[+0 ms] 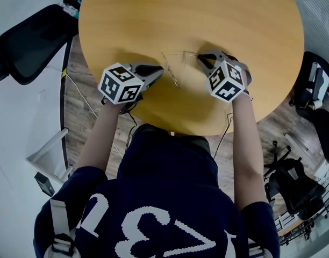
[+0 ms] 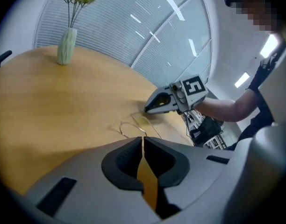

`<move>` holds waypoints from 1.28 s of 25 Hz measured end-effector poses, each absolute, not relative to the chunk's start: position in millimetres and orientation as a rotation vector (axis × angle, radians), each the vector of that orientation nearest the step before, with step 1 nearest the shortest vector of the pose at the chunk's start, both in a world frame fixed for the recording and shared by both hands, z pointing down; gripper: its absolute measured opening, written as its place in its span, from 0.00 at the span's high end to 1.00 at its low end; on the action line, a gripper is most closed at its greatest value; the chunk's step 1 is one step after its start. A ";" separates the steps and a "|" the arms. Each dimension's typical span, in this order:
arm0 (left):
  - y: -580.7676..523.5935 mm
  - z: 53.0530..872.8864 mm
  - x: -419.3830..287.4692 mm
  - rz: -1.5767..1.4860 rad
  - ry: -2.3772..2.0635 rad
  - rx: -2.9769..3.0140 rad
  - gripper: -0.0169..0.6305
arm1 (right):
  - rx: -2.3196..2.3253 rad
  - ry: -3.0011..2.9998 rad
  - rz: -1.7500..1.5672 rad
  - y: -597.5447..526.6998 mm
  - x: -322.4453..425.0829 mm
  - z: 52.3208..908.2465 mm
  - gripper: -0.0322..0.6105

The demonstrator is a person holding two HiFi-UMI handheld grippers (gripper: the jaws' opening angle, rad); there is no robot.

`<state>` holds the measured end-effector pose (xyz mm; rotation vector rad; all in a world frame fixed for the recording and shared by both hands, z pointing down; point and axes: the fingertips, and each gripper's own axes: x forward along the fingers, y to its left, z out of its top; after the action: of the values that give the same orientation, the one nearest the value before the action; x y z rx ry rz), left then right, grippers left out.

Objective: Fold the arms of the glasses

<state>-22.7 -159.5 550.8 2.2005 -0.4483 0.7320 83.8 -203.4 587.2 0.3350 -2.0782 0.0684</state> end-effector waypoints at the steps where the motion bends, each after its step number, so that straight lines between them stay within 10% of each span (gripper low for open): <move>1: -149.3 556.2 -20.1 0.765 -0.406 2.184 0.94 | 0.335 -2.077 0.066 -203.3 84.3 587.2 0.90; 32: -159.9 566.2 63.1 0.576 -0.514 2.159 0.94 | 0.493 -2.096 0.186 -161.2 119.7 570.1 0.88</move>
<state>63.1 -159.9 566.2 2.1595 -0.5142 0.5761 119.7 -161.2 570.1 0.4926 -2.0962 0.1859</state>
